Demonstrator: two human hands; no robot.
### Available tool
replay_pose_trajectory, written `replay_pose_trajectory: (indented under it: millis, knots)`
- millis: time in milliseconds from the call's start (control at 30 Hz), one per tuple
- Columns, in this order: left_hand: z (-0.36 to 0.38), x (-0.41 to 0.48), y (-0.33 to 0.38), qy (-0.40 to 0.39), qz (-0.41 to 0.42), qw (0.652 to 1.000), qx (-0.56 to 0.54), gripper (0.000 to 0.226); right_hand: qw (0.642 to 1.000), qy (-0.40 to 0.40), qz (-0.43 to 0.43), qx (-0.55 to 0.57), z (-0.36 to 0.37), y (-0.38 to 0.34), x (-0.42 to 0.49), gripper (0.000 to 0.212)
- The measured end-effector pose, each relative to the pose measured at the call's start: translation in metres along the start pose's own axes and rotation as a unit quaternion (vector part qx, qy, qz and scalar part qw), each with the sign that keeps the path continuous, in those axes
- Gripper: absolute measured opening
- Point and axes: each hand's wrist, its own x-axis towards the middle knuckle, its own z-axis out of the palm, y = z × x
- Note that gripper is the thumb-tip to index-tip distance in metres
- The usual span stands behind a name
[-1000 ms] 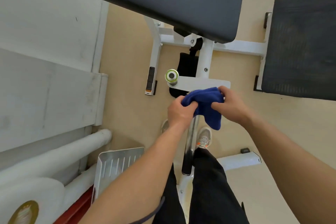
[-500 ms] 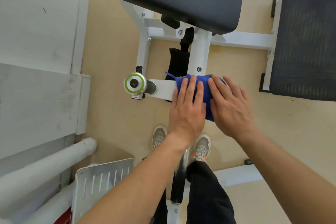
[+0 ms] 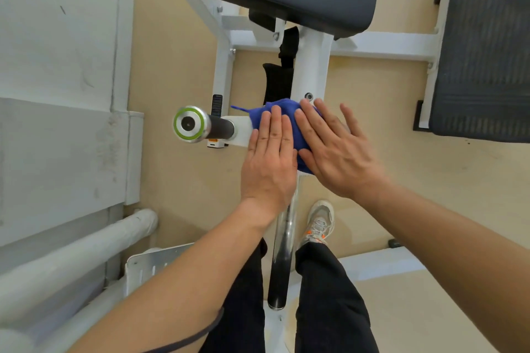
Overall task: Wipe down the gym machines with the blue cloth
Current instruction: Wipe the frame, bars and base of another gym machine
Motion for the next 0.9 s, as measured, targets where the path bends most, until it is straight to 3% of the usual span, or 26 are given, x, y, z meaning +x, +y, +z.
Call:
replay_pose_trajectory:
  millis: [200, 333, 700, 900]
  knots:
    - [0.007, 0.016, 0.053, -0.011, 0.077, 0.996, -0.049, 0.054, 0.997, -0.026, 0.07, -0.017, -0.002, 0.041, -0.048, 0.062]
    - [0.009, 0.015, 0.044, -0.013, 0.124, 0.992, -0.033, 0.053, 0.996, -0.043, 0.084, -0.008, -0.005, 0.036, -0.052, 0.062]
    - [-0.009, 0.028, -0.005, -0.048, 0.043, 0.998, -0.025, 0.053, 0.994, -0.091, 0.023, 0.048, -0.021, 0.013, 0.011, 0.062]
    - [-0.012, 0.062, 0.037, -0.07, 0.136, 0.986, -0.066, 0.042, 0.986, -0.114, 0.09, 0.081, -0.024, 0.053, -0.017, 0.048]
